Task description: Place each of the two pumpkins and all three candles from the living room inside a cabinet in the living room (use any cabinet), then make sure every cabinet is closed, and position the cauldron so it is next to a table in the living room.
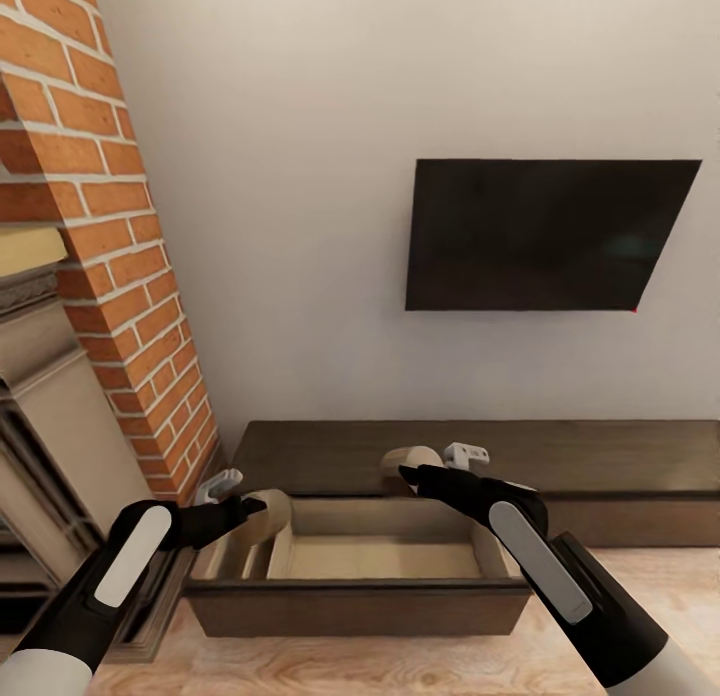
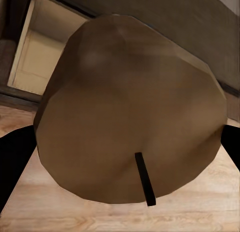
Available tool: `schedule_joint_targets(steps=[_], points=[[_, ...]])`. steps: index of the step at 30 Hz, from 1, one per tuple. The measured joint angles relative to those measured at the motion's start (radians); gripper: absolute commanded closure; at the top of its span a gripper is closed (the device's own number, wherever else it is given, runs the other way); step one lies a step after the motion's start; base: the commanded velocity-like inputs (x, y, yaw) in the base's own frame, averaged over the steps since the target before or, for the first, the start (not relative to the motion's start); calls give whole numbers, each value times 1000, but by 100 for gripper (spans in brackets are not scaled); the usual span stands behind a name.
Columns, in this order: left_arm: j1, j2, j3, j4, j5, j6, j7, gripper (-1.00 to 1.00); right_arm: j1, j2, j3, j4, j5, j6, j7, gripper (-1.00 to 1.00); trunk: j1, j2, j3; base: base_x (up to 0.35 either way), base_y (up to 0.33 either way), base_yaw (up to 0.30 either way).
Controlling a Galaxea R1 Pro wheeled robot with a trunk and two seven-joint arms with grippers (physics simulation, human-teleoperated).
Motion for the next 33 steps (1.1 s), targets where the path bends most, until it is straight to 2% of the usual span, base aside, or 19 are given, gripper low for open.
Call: schedule_joint_targets(steps=[11, 28, 33], points=[[0, 0, 0, 0, -2, 0, 0, 100, 0, 1, 0, 0, -2, 0, 0, 100, 0, 0, 1, 240, 109, -10], [0, -2, -2, 2, -2, 0, 1, 100, 0, 2, 0, 5, 1, 3, -2, 100, 0, 0, 1, 244, -43, 0], [0, -7, -4, 3, -2, -2, 7, 100, -1, 13, 2, 138, 1, 19, -10, 100, 0, 0, 1, 63, -17, 0]])
